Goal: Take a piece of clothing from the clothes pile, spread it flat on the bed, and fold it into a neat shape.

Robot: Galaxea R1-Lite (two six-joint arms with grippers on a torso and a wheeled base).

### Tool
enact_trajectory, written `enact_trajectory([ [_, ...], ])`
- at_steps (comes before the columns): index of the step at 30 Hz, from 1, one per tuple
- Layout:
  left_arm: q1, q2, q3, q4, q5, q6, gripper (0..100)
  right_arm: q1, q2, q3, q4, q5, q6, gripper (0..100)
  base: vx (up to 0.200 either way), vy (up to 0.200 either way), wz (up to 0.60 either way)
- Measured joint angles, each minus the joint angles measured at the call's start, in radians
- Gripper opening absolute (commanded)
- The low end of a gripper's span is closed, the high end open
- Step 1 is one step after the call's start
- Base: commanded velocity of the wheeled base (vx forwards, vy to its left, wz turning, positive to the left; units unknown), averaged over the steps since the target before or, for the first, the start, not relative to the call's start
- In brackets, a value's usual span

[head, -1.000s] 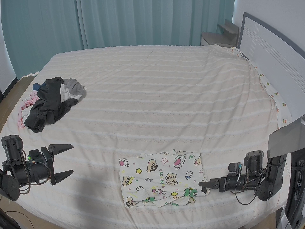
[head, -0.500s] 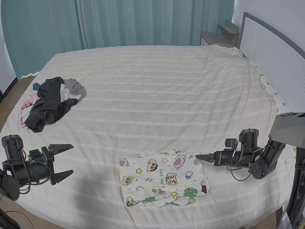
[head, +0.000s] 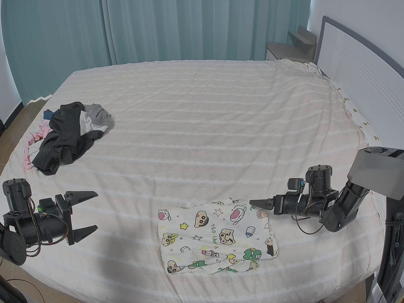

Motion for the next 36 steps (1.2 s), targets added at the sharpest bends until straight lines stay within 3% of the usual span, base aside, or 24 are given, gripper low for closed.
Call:
enact_trajectory([
  [3,0.0,0.0,-0.001,0.0,0.0,0.0,100,0.009,0.0,0.003,0.001,0.001,0.002,100,0.0,0.0,0.0],
  [4,0.0,0.0,-0.001,0.0,0.0,0.0,100,0.012,0.001,0.004,0.001,0.001,0.003,0,0.0,0.0,0.0],
  [14,0.0,0.002,-0.003,0.0,0.0,0.0,100,0.04,0.018,-0.019,0.003,-0.018,0.023,0,0.0,0.0,0.0],
  [36,0.0,0.003,-0.002,0.0,0.0,0.0,100,-0.001,0.019,-0.103,-0.023,-0.037,0.021,0,0.0,0.0,0.0],
])
